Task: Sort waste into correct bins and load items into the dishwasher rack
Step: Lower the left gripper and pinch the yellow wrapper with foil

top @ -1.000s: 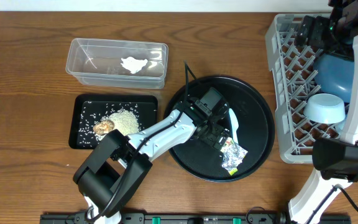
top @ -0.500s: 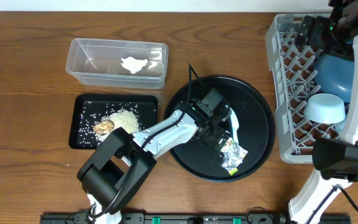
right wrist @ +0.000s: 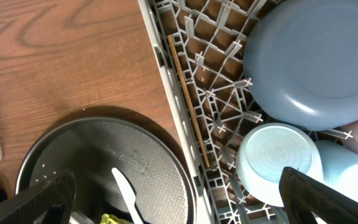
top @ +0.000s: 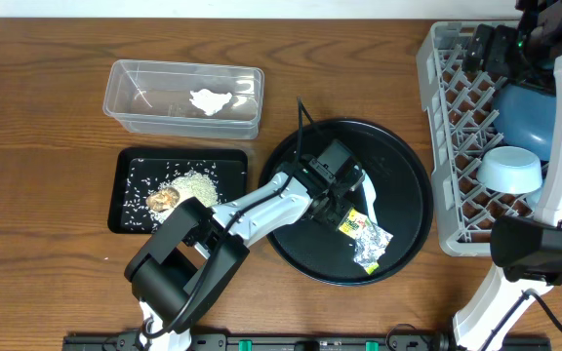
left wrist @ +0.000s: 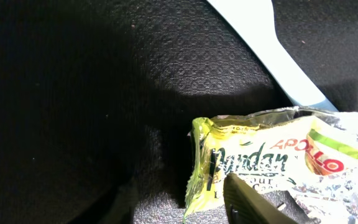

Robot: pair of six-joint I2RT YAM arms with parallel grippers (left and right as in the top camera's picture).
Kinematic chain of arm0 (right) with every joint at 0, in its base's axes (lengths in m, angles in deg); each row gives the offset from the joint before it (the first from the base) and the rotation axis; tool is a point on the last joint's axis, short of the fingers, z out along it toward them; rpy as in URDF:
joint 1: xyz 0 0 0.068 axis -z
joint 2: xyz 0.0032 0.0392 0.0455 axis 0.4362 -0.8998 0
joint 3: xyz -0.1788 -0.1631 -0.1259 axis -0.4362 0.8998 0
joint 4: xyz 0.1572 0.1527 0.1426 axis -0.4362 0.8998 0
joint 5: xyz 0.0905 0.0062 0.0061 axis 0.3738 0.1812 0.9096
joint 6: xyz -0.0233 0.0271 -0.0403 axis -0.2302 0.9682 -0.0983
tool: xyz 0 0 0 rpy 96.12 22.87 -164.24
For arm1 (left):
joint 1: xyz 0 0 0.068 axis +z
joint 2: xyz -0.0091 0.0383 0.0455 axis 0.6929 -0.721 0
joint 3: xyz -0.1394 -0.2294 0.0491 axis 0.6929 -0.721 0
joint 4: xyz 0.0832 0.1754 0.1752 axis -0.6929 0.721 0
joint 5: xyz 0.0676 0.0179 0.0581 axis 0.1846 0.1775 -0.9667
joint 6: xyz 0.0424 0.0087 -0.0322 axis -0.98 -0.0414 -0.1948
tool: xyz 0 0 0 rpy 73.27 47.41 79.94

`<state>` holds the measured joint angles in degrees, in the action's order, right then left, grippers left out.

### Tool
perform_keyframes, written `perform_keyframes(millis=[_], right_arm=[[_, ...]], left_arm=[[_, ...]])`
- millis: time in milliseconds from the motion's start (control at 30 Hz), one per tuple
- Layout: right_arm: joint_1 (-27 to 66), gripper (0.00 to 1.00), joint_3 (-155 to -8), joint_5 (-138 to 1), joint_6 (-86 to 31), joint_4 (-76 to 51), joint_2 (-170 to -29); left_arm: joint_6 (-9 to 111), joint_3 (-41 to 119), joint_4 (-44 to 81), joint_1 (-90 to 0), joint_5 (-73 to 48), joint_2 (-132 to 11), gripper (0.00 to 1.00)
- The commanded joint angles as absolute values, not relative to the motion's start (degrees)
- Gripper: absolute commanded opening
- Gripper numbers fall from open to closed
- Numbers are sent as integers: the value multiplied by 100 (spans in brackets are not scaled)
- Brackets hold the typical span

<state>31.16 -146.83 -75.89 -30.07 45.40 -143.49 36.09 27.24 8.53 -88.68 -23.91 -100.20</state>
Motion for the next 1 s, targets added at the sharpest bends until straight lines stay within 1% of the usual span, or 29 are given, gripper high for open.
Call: perform_keyframes(millis=[0,600,700,733,800,833,967], right_arm=[[3077,99,-14687,-7630,-2941,4551,-14391],[3073,99,-14687,-7630,-2939,4551,-14391],[3073,99,-14687,-7630,-2939,4551,-14391],[3071,99,-14687,-7630,-2941,4551,-14391],[3066,99,-14687,-7630,-2939,4549,-14391],[3066,99,-14687,-7630,-2939,4551,-14391],[3066,99,-14687,-7630,-2939,4551,-14391]], left_arm=[[3613,2689,868,-8896,-2316,-10147,46],[3615,2759,938,-8896,-2286,-9902,47],[3611,2759,953,-8912,-2041,-9902,47],[3611,2759,943,-8923,-2034,-9902,50],[3611,2759,925,-8929,-2061,-9902,64],[3611,2759,910,-8927,-2063,-9902,66],[3611,2759,894,-8929,-2061,-9900,67]])
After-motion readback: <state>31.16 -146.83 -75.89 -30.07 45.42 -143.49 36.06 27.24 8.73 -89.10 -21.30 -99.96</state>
